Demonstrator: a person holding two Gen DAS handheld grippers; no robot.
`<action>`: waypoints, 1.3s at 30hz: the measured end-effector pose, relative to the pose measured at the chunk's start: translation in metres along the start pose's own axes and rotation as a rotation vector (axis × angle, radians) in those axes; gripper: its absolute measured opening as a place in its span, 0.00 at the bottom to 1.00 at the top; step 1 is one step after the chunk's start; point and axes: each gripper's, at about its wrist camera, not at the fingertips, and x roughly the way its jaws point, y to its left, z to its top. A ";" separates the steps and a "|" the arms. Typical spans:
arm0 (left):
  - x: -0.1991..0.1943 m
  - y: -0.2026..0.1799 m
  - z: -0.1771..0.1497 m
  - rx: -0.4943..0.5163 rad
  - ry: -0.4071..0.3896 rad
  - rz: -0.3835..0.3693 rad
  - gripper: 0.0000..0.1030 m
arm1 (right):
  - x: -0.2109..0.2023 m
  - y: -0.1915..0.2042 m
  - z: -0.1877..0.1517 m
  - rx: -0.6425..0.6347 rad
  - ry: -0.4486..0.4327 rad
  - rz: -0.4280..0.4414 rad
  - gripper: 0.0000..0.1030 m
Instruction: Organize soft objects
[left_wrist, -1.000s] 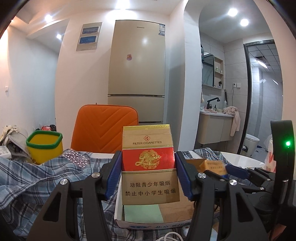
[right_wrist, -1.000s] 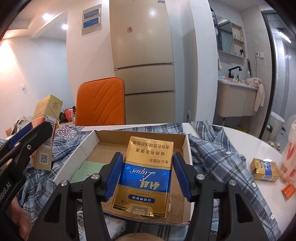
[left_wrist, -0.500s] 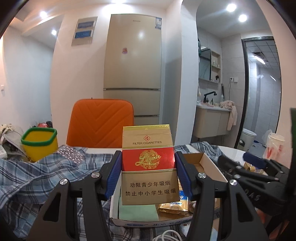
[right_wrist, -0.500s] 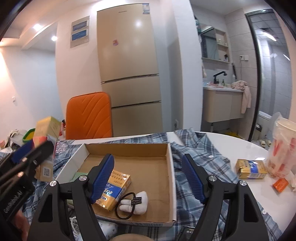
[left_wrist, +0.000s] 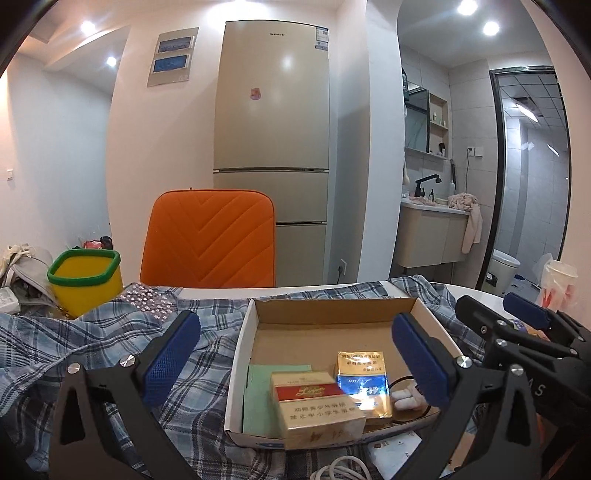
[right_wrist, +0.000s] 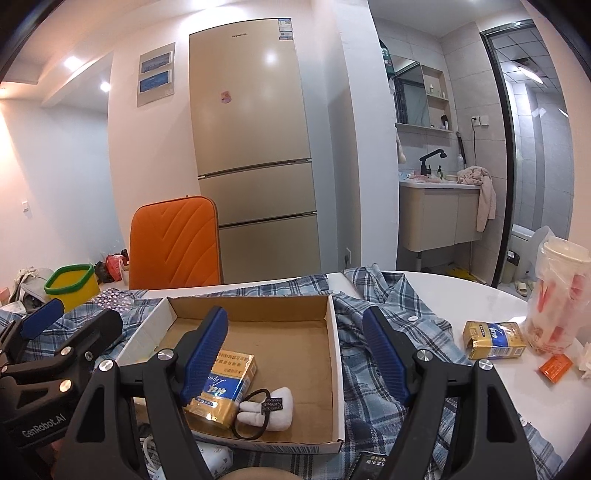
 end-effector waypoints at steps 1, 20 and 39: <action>0.000 0.001 0.000 -0.002 -0.001 0.000 1.00 | 0.000 0.000 0.000 0.001 0.000 0.000 0.75; -0.035 -0.009 0.004 0.053 -0.172 -0.011 1.00 | -0.013 0.006 0.001 -0.016 -0.058 0.012 0.75; -0.123 -0.016 0.032 0.049 -0.408 -0.040 1.00 | -0.118 -0.014 0.035 -0.007 -0.356 0.050 0.86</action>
